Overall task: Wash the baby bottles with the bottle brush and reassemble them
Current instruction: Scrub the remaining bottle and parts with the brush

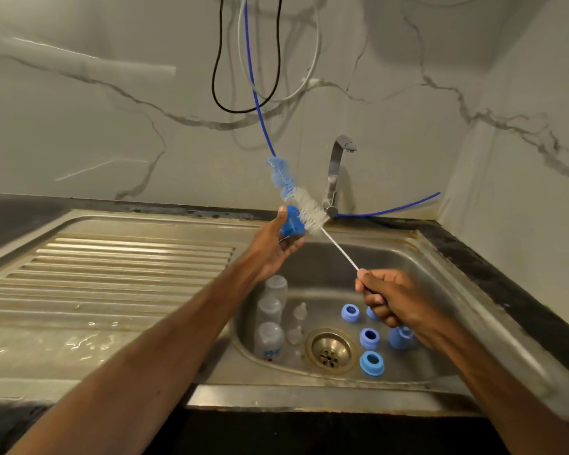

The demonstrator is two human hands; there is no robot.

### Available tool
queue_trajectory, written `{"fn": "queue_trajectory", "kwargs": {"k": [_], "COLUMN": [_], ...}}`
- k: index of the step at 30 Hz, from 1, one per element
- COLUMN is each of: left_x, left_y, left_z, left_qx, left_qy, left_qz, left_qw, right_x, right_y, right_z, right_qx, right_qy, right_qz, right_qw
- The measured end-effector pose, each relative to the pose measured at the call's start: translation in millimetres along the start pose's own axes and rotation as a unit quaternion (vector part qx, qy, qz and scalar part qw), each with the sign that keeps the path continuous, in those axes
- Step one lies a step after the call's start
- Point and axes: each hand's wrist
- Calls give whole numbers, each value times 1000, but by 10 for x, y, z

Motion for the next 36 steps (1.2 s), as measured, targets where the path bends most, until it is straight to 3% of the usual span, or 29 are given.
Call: {"fn": "queue_trajectory", "kwargs": {"k": [3, 7, 13, 18, 20, 24, 29, 33, 36], "left_x": [47, 161, 3, 206, 224, -6, 219, 208, 79], "left_y": [7, 37, 6, 124, 90, 7, 71, 48, 66], "left_z": [60, 107, -40, 112, 58, -32, 215, 105, 73], "left_qx": [-21, -24, 17, -21, 4, 32, -24, 16, 11], "left_qy": [-10, 67, 64, 37, 50, 59, -66, 53, 8], "left_qz": [8, 16, -65, 17, 8, -50, 18, -6, -22], "left_qw": [1000, 997, 996, 999, 999, 997, 997, 998, 1000], "right_x": [41, 138, 240, 285, 274, 274, 280, 256, 255], "right_y": [-31, 1, 76, 7, 1, 36, -33, 30, 25], "right_z": [0, -28, -14, 39, 14, -74, 38, 0, 39], "right_qx": [-2, -14, -9, -9, -3, 19, 1, 45, 43], "right_qy": [12, 38, 64, 44, 27, 53, 25, 17, 31], "right_qz": [-38, -42, 7, -30, -41, 14, -40, 0, 10], "right_qw": [999, 998, 998, 999, 999, 998, 999, 999, 999]}}
Point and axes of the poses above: each hand's wrist, its own y-axis away from the middle knuckle, its own x-axis out of the palm, z = x × y, and after that the axes turned 8 degrees about -x, right-handed
